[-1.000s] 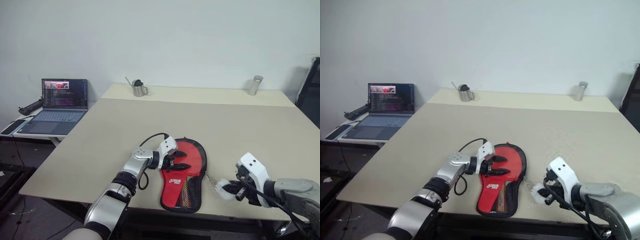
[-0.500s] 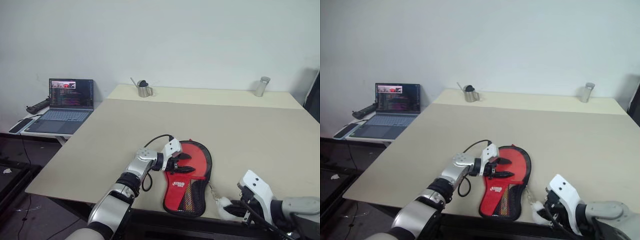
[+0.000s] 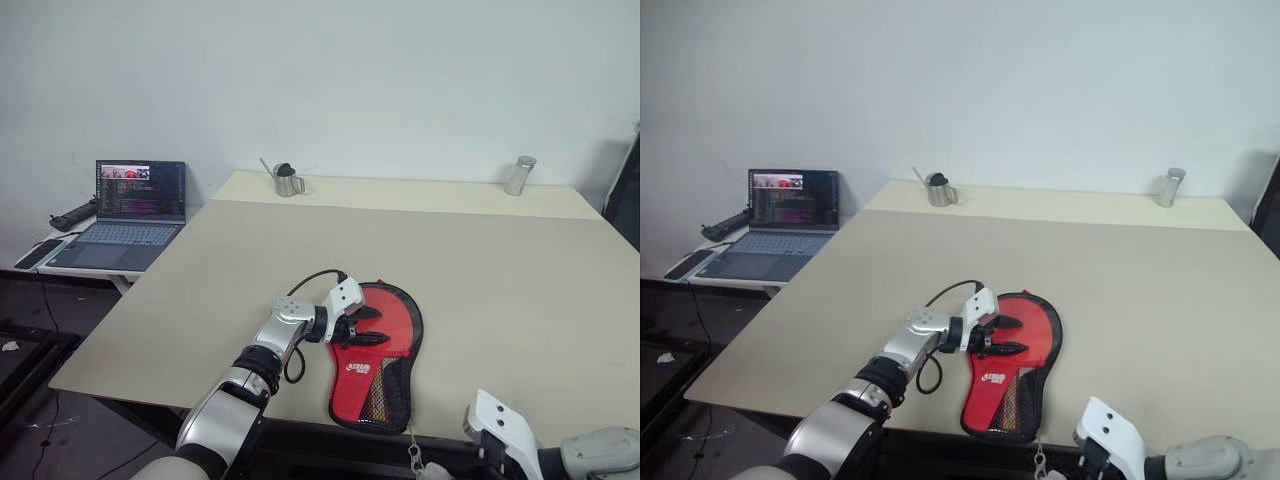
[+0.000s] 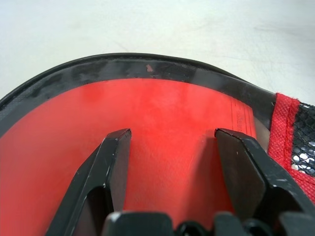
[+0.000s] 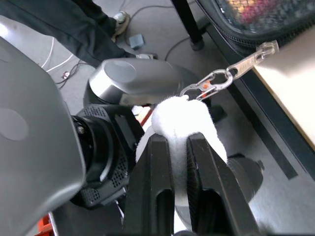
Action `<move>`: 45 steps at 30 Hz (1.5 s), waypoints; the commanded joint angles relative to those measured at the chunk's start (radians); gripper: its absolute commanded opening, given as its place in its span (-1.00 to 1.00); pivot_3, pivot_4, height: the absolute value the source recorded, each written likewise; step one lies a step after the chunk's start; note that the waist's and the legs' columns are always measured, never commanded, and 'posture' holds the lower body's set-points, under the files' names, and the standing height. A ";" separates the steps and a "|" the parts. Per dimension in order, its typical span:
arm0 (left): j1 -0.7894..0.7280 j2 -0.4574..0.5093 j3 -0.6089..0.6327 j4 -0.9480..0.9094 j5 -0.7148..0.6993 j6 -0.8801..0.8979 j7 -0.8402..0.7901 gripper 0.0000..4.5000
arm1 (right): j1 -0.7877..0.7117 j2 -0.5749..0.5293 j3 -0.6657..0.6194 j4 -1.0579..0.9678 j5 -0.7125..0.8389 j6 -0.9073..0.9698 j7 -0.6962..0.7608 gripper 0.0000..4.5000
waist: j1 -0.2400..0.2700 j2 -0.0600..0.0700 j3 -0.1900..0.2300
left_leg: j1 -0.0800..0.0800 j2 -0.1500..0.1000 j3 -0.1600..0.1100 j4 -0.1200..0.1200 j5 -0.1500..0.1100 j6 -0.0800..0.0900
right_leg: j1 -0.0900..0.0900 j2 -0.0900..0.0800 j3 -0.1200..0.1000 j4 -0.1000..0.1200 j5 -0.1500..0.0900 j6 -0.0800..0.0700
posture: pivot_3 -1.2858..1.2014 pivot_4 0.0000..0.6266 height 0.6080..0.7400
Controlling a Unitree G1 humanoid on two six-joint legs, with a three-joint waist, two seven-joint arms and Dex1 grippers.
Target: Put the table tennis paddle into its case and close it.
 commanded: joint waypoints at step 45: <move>0.313 0.256 0.106 -0.936 -0.133 0.417 0.025 0.31 | -0.610 0.188 0.161 0.912 -0.514 -0.772 0.406 0.99 | -0.015 0.003 0.036 | -0.028 0.000 0.002 0.000 0.001 -0.001 | -0.025 0.001 0.001 0.004 0.004 -0.010 | 0.03 -0.52 1.00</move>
